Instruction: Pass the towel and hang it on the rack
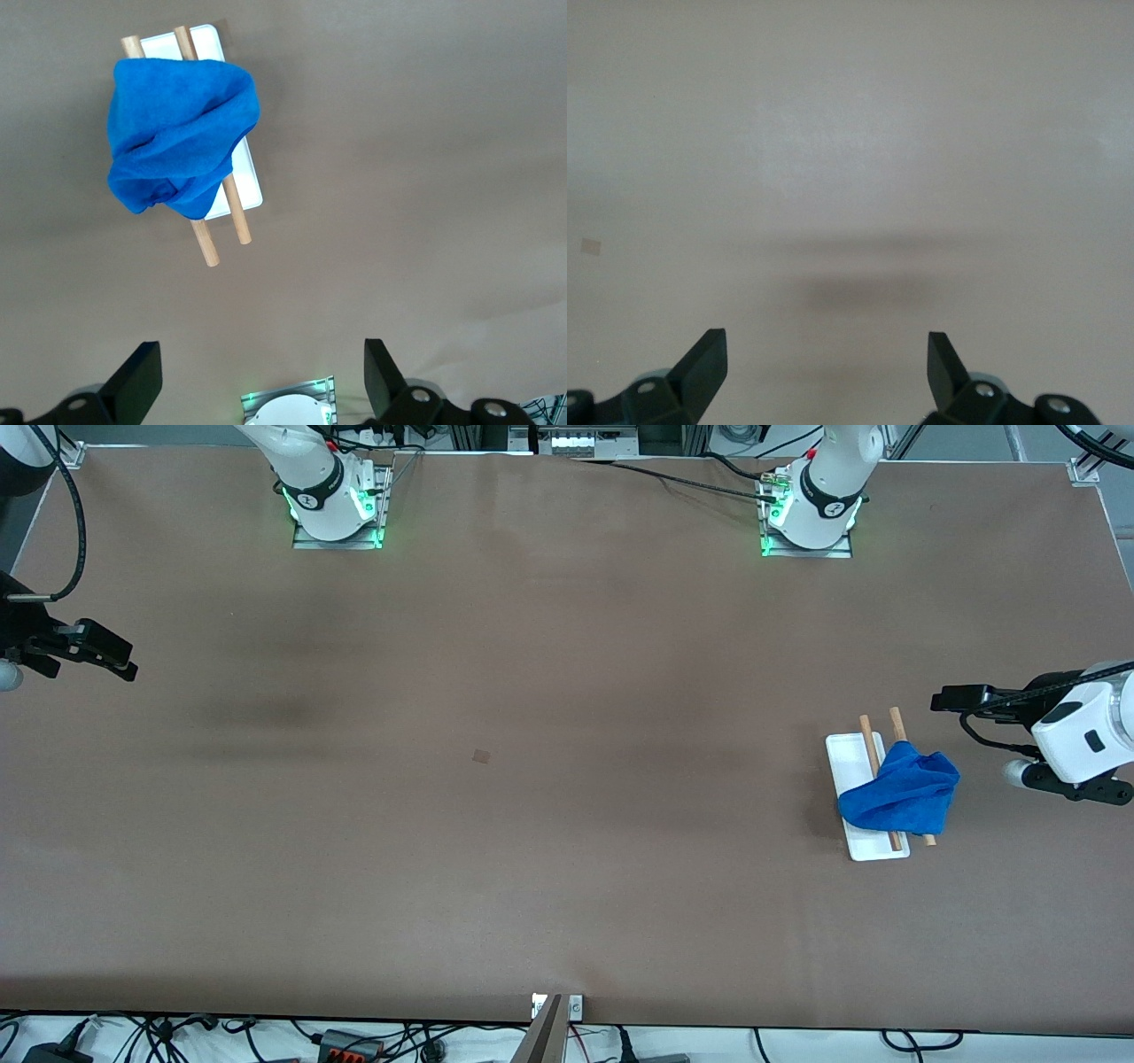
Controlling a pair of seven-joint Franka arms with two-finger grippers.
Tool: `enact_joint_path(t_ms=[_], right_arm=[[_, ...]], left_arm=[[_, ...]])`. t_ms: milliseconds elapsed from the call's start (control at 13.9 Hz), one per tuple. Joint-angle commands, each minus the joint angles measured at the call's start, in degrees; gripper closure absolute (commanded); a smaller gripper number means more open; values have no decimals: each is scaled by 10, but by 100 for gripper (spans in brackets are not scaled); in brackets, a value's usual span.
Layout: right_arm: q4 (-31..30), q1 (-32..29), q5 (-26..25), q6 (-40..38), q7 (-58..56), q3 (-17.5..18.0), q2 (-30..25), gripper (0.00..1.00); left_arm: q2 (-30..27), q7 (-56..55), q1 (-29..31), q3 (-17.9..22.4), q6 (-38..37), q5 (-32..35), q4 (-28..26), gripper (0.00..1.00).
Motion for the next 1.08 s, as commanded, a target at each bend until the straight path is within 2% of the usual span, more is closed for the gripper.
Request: enact_joint_path(t_ms=[0,143,358,430,574,789,1004], right_arm=[[6,-4,8,-11,-7,4,-3,0],[7,-4,8,-10,-6,4,-3,0],[6,-4,8,-10,-6,4,-3,0],[6,-4,8,-11,-6,4,-3,0],[6,-4,8,-11,-6,4,-3,0],[6,-4,8,-11,-6,4,-3,0],[6,-4,8,-11,-6,4,-3,0]], left_arm=[[-20,-14,-16,1,-3,52,2,0],[-84,-28,-41,7,53,66,-85,0],[-184,-76,-38,8,179,60,-225,0],[-204,-77,-38,9,201,61,-251,0],[-219,-78,-39,10,204,43,-267,0],[-271,-87,-31,13,268,22,-336,0],[-273,-87,-39,28,269,21,-338,0]])
